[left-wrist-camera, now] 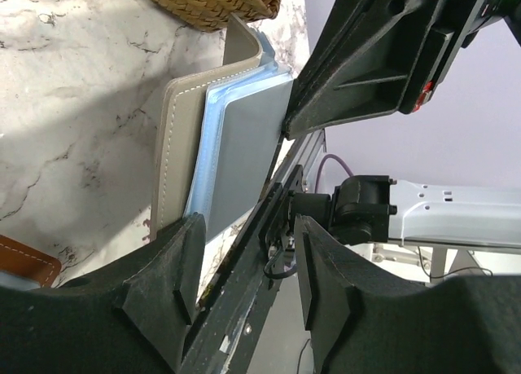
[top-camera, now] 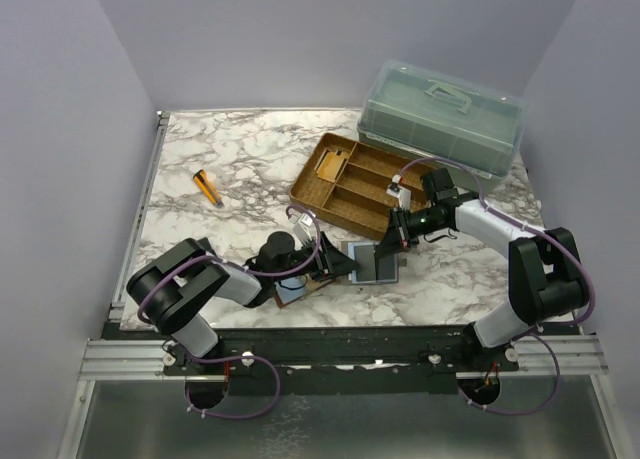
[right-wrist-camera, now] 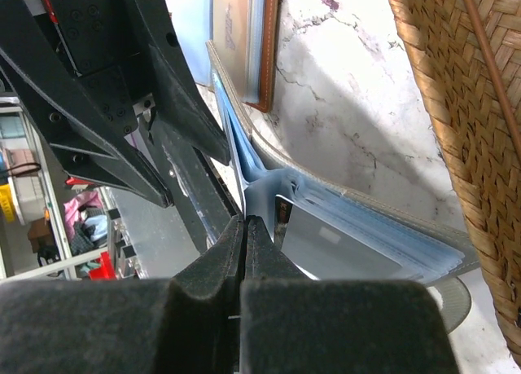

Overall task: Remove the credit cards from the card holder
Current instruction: Remove the credit card from the card holder.

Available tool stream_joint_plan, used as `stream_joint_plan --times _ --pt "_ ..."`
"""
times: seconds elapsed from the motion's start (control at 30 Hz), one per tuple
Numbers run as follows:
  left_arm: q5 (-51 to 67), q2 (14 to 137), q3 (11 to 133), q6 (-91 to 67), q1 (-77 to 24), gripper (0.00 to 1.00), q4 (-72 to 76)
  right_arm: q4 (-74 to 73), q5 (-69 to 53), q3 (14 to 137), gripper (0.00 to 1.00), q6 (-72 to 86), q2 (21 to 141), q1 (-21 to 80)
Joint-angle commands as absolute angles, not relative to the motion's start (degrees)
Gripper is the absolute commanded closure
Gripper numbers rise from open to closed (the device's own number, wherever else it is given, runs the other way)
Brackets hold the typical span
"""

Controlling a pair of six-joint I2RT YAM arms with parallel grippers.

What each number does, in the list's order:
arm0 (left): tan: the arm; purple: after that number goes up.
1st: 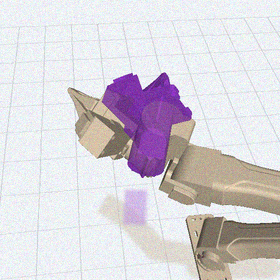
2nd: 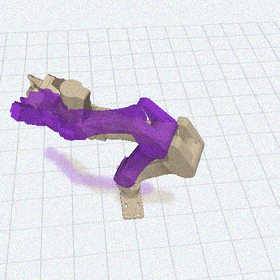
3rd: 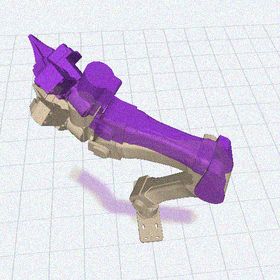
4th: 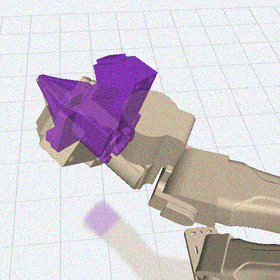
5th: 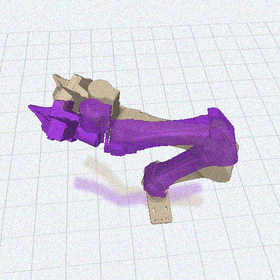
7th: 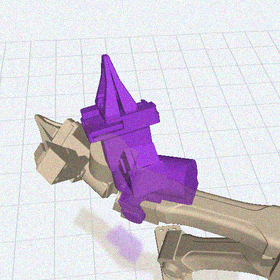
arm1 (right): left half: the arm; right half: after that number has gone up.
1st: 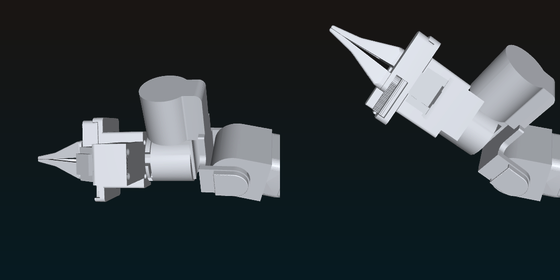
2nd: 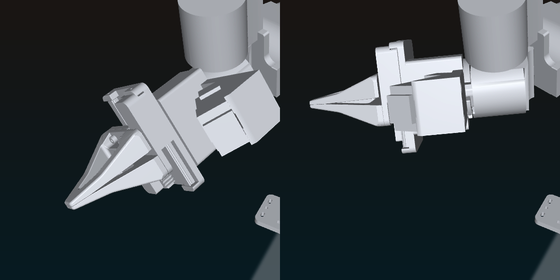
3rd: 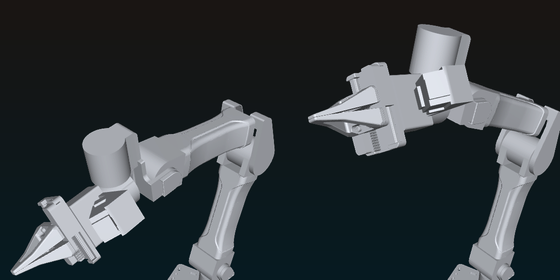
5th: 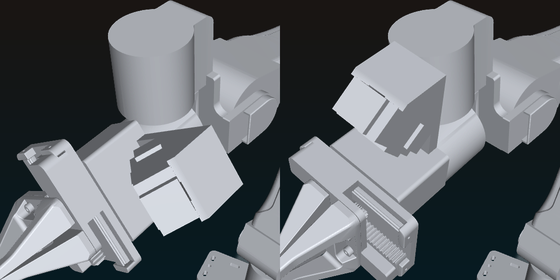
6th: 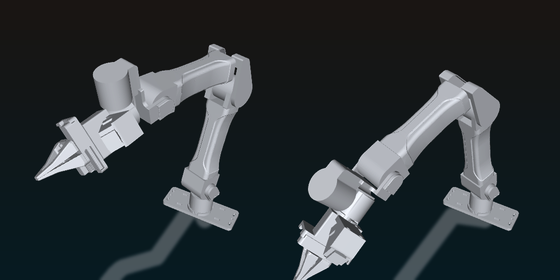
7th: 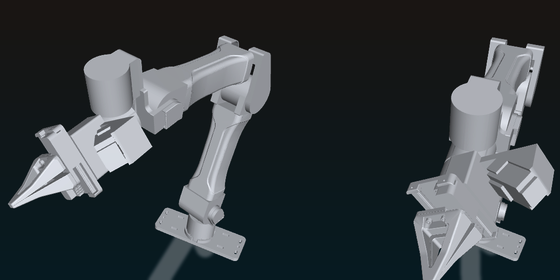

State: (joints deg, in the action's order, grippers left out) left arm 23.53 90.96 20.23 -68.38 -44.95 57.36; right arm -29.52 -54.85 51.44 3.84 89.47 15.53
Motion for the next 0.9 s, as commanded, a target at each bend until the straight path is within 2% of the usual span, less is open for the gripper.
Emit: stream_joint_plan --times 0.0,0.4,0.57,0.87 --pt "23.8 92.0 20.4 -67.0 -44.4 0.46 59.2 -28.2 -58.0 50.8 1.00 3.8 88.1 15.0" --pt "27.0 95.1 23.2 -66.3 -44.2 0.46 59.2 -28.0 -59.3 50.7 1.00 4.2 88.4 15.0" --pt "25.2 95.9 22.6 -66.3 -44.0 0.46 58.6 -29.9 -49.2 51.6 1.00 2.7 89.3 15.0" --pt "21.1 98.1 21.3 -66.9 -43.4 0.50 57.3 -34.8 -43.0 53.9 1.00 -1.7 90.6 15.1"
